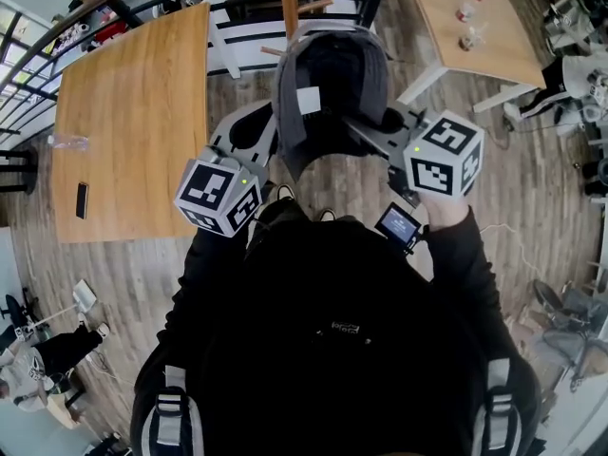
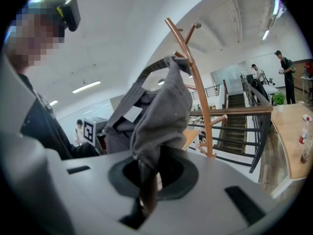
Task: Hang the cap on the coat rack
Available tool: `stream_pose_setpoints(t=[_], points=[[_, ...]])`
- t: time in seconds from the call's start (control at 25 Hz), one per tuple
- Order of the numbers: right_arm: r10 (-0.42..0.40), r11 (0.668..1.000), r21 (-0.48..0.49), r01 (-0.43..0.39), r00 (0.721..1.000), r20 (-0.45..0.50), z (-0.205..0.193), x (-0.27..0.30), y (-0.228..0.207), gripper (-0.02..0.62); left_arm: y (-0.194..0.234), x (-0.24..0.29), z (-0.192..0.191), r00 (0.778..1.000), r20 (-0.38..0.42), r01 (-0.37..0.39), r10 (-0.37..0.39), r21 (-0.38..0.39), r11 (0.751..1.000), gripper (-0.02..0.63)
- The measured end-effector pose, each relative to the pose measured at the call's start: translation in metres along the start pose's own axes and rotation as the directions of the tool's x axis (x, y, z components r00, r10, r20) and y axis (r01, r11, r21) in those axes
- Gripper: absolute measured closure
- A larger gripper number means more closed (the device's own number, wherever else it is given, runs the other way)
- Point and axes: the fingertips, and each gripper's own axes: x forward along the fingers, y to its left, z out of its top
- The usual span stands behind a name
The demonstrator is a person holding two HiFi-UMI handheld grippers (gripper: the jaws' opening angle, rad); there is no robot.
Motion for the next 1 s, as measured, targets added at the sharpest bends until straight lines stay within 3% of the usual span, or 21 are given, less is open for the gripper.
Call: stream_pose_setpoints(t=[0.2, 0.56, 1.0], points=[[-0.016, 1.0, 0.012, 0.016, 1.0, 0.002, 0.027, 0.036, -0.014, 0.581, 0.045, 0.011, 0.014, 0.998, -0.016, 0.064, -0.064, 0.012, 0.998, 0.598], [-0.052, 0.999, -0.004, 0.052, 0.998, 0.038, 0.071, 0.086, -0.025, 0.581, 0.109, 0.02, 0.032, 0.994, 0.019, 0.103, -0.103, -0.018, 0.994, 0.598], [-0.045, 0.999, -0.022, 0.047, 0.996, 0.072, 0.114, 0.074, -0.034, 0.581, 0.117, 0.037, 0.074, 0.99, 0.066, 0.13, -0.128, -0.027, 0.991, 0.598]])
